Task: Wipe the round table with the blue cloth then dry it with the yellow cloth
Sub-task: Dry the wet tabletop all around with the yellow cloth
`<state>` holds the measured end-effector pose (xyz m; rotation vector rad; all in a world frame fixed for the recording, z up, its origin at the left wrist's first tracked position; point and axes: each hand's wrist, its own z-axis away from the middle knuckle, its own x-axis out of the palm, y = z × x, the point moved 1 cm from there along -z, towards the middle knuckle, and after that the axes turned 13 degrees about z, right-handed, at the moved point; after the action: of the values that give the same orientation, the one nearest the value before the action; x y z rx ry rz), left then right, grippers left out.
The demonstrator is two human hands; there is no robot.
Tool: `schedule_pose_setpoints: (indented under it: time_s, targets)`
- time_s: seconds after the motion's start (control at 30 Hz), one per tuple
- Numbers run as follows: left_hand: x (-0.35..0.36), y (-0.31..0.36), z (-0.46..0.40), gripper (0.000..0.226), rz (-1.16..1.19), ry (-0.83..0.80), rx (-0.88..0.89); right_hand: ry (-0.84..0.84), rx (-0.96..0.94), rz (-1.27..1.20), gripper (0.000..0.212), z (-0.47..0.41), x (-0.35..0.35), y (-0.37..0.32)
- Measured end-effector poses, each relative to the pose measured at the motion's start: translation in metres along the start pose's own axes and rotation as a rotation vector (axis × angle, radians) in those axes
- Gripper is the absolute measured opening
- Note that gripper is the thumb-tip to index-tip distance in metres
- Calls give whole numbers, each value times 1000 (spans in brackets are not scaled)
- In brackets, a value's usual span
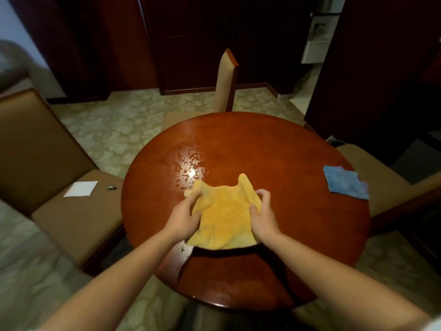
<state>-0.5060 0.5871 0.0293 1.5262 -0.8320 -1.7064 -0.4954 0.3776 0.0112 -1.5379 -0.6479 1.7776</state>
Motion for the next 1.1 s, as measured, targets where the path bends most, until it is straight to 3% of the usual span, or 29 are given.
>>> schedule_pose_setpoints:
  time_s: [0.2, 0.47, 0.57, 0.63, 0.7, 0.77, 0.87, 0.97, 1.1]
  targets:
    - [19, -34, 57, 54, 83, -57, -36, 68, -37, 104, 30, 40, 27, 41]
    - [8, -13, 26, 55, 138, 38, -28, 199, -105, 222, 21, 11, 2, 7]
    - [30, -36, 39, 54, -90, -83, -157, 43, -37, 563, 26, 27, 11, 41]
    - [45, -50, 48, 49, -269, 43, -204, -36, -25, 840, 36, 37, 21, 65]
    - [59, -50, 52, 42, -280, 176, -127, -29, -103, 845, 46, 42, 29, 74]
    - [79, -48, 51, 46, -263, 91, -25, -104, -225, 796, 52, 42, 40, 76]
    - [111, -58, 50, 56, -457, -114, 21, -217, -382, 865, 60, 41, 58, 81]
    - [118, -67, 47, 62, -571, -150, -2, -170, -390, 953, 60, 36, 66, 90]
    - [120, -78, 39, 59, -588, -125, 37, -154, -461, 884, 57, 23, 68, 96]
